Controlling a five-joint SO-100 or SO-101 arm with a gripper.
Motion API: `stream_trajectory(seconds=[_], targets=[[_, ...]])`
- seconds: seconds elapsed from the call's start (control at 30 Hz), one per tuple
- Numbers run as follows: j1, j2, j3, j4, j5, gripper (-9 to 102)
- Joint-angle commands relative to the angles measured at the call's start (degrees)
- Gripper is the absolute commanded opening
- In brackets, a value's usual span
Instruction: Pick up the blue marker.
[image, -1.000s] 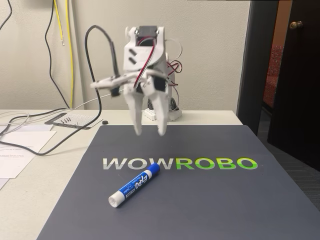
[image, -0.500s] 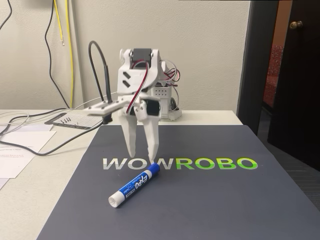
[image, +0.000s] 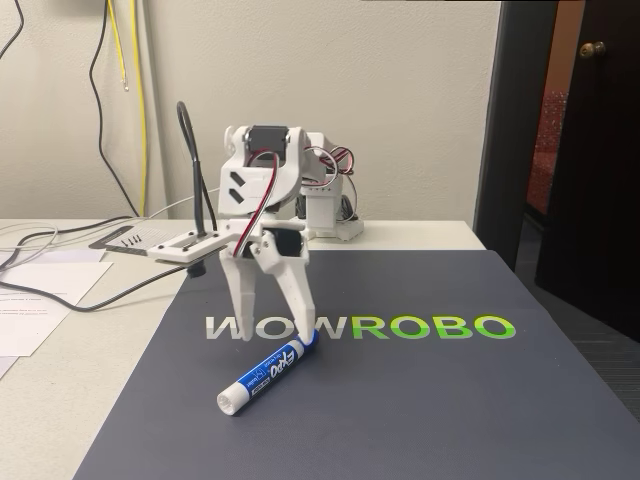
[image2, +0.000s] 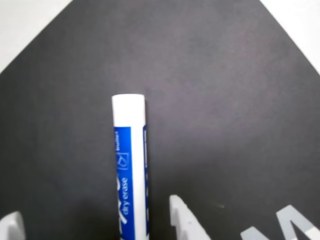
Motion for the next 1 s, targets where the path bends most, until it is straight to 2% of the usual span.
stream_trajectory(seconds=[0.0,0.77,0.83,0.97], targets=[[1.0,-0.3,-2.2,-1.4,-0.9,38],[-1.3,-2.9,-2.4,2.5,-2.5,22],[-2.1,-3.0,-2.4,2.9,-2.2,18],[-3.8,-3.1,-2.5,3.0,-0.9,4]])
